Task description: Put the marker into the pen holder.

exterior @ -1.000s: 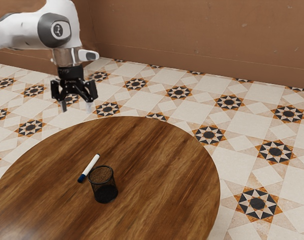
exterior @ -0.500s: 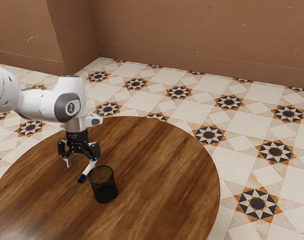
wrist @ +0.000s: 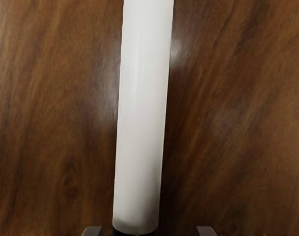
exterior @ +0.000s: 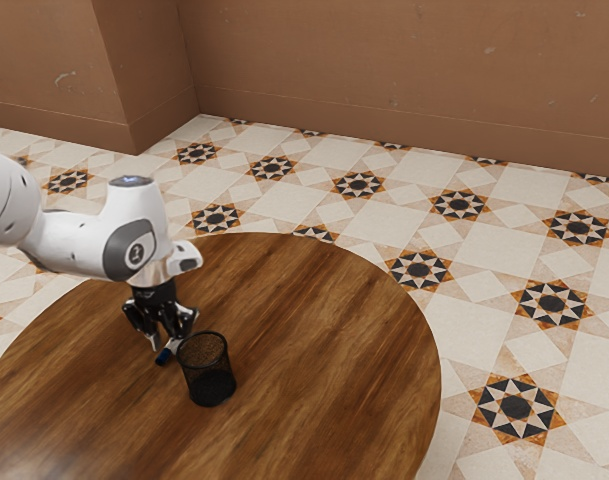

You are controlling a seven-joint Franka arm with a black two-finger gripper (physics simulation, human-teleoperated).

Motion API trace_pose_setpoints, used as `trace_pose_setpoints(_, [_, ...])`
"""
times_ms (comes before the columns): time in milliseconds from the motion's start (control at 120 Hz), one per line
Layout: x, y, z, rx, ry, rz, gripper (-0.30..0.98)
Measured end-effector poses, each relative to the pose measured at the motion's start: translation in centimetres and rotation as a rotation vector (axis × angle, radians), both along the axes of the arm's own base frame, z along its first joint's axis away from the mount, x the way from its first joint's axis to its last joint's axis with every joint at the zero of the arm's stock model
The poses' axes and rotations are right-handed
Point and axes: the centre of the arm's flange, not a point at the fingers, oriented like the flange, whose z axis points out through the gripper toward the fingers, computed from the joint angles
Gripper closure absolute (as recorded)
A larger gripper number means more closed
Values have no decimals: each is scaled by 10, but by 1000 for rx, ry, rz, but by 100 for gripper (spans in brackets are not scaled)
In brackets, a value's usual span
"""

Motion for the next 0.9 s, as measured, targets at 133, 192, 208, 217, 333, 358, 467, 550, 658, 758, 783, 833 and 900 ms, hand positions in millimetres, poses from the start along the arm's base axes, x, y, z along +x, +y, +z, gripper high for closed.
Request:
trace_pose_setpoints(133, [-1, 0, -6, -1, 0, -5, 57])
trace_pose_setpoints(192, [-1, 0, -7, -2, -1, -8, 58])
trace_pose_setpoints(208, [-1, 0, -8, -2, -2, -9, 59])
trace_pose_setpoints(217, [-1, 0, -8, -2, -2, -10, 59])
trace_pose_setpoints(333, [0, -4, -8, -2, -4, -21, 62])
trace_pose_setpoints(358, [0, -4, -9, -2, -4, -22, 63])
trace_pose_setpoints(467, [1, -3, -10, -2, -4, -24, 65])
trace_pose_setpoints(550, [2, -1, -10, -1, -3, -23, 66])
trace_pose_setpoints(658, [3, 1, -12, 0, 0, -22, 68])
trace_pose_setpoints(758, [4, 1, -12, 3, -1, -22, 71])
trace_pose_setpoints(783, [5, -1, -5, 4, -11, -25, 72])
trace_pose_setpoints(833, [8, -9, 27, 7, -57, -38, 73])
trace_pose_setpoints(900, [5, -30, 90, 8, -129, -71, 74])
